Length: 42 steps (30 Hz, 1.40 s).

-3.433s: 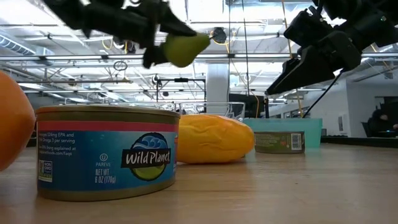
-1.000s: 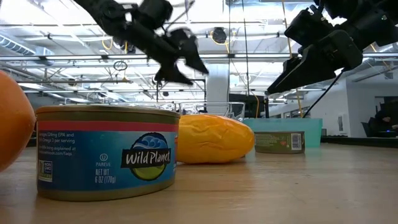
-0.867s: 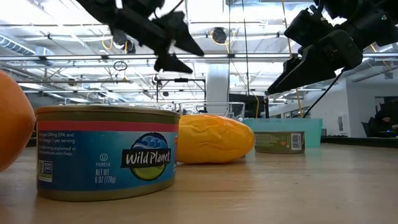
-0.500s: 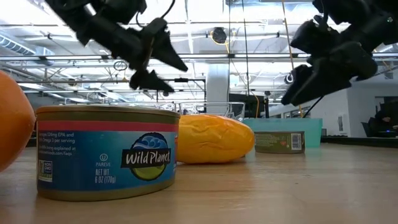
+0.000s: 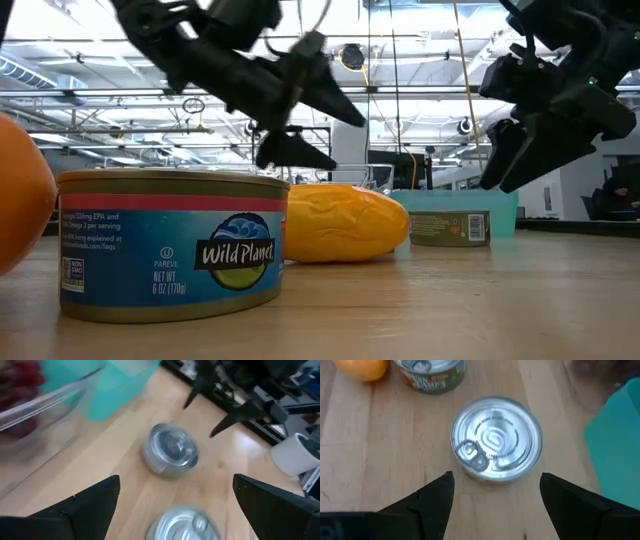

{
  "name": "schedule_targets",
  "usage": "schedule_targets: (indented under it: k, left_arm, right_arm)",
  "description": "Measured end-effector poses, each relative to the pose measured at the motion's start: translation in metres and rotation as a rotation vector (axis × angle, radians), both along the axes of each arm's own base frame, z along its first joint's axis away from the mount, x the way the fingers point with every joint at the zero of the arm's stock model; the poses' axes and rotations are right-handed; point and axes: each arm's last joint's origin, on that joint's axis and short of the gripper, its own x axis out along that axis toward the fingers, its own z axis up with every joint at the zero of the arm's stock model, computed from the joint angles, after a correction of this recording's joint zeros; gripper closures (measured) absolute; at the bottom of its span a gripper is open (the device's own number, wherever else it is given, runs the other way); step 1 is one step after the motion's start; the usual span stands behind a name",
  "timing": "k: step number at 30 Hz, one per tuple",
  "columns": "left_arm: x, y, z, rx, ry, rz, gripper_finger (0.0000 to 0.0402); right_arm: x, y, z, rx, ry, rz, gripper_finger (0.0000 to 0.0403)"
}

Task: Pick & Place Food Item
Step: Put the right green tuna can into the green bin

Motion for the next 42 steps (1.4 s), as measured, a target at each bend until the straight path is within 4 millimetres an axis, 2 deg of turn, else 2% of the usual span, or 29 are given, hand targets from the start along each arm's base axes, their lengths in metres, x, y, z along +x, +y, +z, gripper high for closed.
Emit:
schedule_targets:
  k: [4,9,14,19,27,33,37,42]
  left_arm:
    - [0.03,-0.007,-0.009,0.076,0.02,-0.074,0.0005]
    - [0.055,-0.021,-0.029,0.23,0.069,-0.159,0.0005]
    - [0.075,-0.016,-0.042,0.259,0.086,-0.136,0.0005]
    - [0.092,-0.007,-0.062,0.269,0.117,-0.178,0.0005]
    - [0.099,-0.005,-0.076,0.251,0.131,-0.198,0.0005]
    - [0.099,-0.005,-0.076,0.252,0.134,-0.199,0.0005]
    - [0.098,-0.005,-0.077,0.251,0.147,-0.202,0.0004]
    - [0.098,-0.005,-0.077,0.25,0.15,-0.203,0.0004]
  right_arm:
    - [0.0,0.0,-0.002,0.002,0.02,-0.006,0.0126]
    - [-0.002,0.0,-0.007,0.015,0.065,-0.031,0.0126]
    - [-0.003,-0.001,-0.012,0.031,0.112,-0.069,0.0126]
    - [0.004,0.001,-0.021,0.029,0.128,-0.071,0.0126]
    - [0.014,0.003,-0.043,0.019,0.205,-0.08,0.0126]
    - [0.034,0.006,-0.055,-0.023,0.117,-0.011,0.0127]
    - [0.039,0.007,-0.055,-0.041,0.066,0.018,0.0127]
    - [0.038,0.006,-0.045,-0.038,0.021,0.029,0.0127]
